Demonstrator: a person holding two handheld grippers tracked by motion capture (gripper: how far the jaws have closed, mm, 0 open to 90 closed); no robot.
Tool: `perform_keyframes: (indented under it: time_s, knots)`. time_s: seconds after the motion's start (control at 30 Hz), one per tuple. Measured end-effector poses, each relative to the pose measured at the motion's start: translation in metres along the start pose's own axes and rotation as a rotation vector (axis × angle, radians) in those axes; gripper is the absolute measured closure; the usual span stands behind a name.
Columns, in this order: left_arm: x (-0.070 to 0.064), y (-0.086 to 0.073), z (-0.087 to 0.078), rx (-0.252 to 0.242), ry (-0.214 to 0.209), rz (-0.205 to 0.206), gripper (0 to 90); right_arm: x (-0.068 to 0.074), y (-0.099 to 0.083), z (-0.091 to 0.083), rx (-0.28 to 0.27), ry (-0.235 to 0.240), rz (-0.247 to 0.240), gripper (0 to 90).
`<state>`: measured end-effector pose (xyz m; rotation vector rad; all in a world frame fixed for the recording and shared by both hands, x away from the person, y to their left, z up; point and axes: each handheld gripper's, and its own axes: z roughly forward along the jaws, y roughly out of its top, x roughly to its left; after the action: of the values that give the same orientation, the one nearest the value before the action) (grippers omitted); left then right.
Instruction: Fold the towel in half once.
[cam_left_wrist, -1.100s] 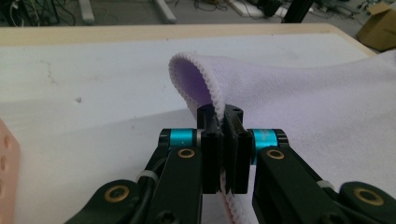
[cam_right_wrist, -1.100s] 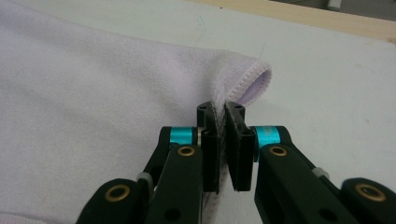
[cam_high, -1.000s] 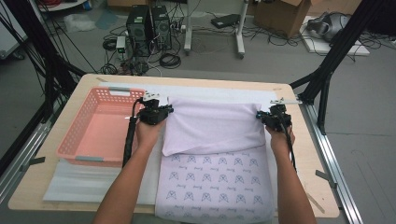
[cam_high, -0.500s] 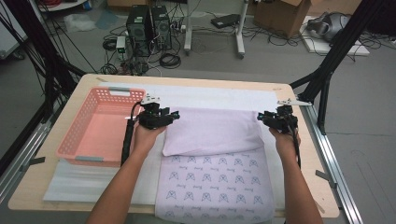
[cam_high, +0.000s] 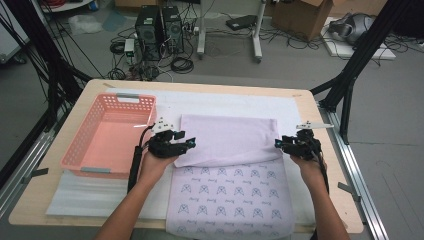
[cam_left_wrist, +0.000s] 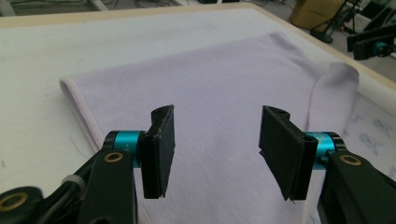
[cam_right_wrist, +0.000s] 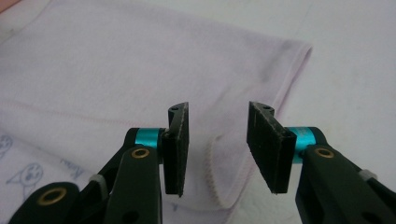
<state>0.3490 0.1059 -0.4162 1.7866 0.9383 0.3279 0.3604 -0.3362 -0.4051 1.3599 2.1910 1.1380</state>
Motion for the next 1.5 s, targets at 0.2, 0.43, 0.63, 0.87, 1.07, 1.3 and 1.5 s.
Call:
perform_keyframes:
  time_s: [0.2, 0.43, 0.63, 0.87, 1.07, 1.3, 1.5]
  knots:
    - [-0.007, -0.021, -0.01, 0.025, -0.015, 0.0, 45.8, 0.007, -0.014, 0.014, 0.054, 0.015, -0.01, 57.2]
    - [-0.01, -0.041, -0.02, 0.04, -0.014, 0.011, 45.5, 0.009, -0.025, 0.009, 0.065, 0.027, -0.027, 86.6]
    - [-0.007, -0.053, -0.029, 0.066, 0.005, -0.003, 44.3, 0.011, -0.035, -0.005, 0.018, 0.023, -0.023, 86.7]
    - [-0.009, -0.054, -0.026, 0.154, 0.037, 0.018, 58.2, 0.017, -0.051, -0.015, -0.03, 0.015, -0.025, 86.2]
    - [-0.012, -0.054, -0.023, 0.18, 0.08, 0.036, 87.1, 0.021, -0.052, -0.015, -0.034, -0.008, -0.035, 64.0]
    - [-0.01, -0.055, -0.033, 0.106, 0.041, -0.022, 88.6, 0.025, -0.051, -0.013, -0.024, 0.0, -0.063, 87.0]
    - [-0.011, -0.054, -0.045, 0.044, -0.004, -0.043, 88.5, 0.024, -0.069, -0.027, -0.048, 0.004, -0.043, 87.0]
